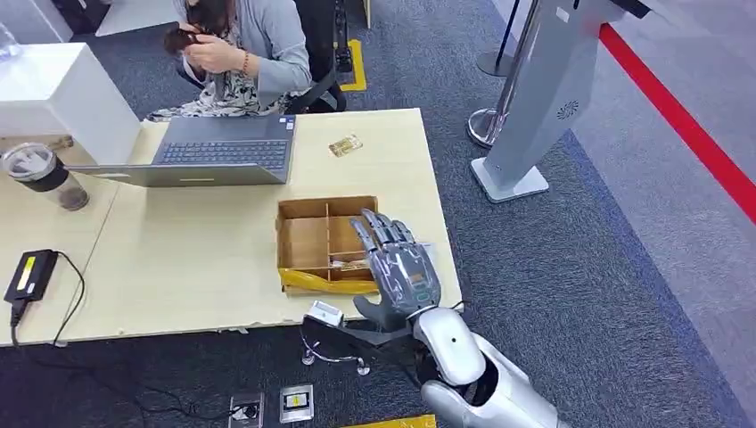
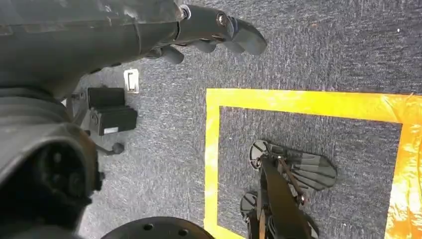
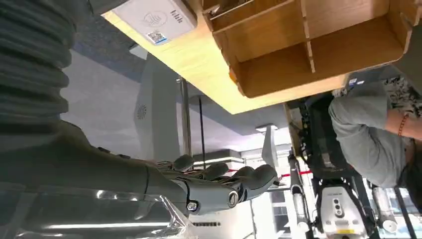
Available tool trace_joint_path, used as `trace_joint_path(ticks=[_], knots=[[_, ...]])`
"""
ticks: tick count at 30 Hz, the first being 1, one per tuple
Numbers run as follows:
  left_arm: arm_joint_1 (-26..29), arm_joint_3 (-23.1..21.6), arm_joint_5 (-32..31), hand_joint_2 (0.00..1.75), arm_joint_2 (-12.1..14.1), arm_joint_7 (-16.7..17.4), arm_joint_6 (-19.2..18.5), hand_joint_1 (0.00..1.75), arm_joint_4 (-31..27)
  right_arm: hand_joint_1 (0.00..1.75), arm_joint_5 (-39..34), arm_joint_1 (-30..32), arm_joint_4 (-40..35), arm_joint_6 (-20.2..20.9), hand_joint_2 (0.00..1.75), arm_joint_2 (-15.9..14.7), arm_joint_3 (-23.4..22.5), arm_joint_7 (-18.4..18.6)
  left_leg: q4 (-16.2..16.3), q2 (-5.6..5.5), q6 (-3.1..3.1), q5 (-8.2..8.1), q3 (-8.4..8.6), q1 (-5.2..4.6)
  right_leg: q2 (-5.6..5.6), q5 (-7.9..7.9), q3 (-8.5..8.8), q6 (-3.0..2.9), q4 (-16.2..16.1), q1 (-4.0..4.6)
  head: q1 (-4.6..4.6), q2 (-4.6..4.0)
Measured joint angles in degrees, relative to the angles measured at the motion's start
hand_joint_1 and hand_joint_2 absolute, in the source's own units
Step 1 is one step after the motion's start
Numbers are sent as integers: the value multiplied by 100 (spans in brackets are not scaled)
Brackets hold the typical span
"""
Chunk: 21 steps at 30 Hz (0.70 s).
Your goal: Pass the card to the sensor for recognition and then transmit it.
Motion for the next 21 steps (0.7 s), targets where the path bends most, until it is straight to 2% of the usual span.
trace_joint_path(ticks=[10, 13, 15, 21], knots=[[0, 0, -48, 0, -4, 0, -44, 0, 0, 0, -120, -202, 389, 118, 175, 166, 90, -53, 0, 0, 0, 0, 1, 0, 0, 0, 0, 0, 0, 0, -2, 0], [-1, 0, -59, 0, -4, 7, -31, 0, 0, 0, -274, -237, 475, 125, 175, 186, 92, -114, 0, 0, 0, 0, 0, 0, 1, 0, 0, 0, 0, 0, 0, 0], [-1, 0, -85, 0, -4, 7, -28, 0, 0, 0, -627, -262, 568, 140, 175, 232, 96, -253, 0, 0, 0, 0, 1, 0, 2, 0, -1, 0, 0, 0, 0, 0], [0, 0, -113, 0, -9, 7, -9, 0, 0, 0, -811, -285, 765, 7, 175, 289, 140, -275, 0, 0, 0, 0, 1, 0, 1, 0, -1, 0, 0, 0, -2, 0]])
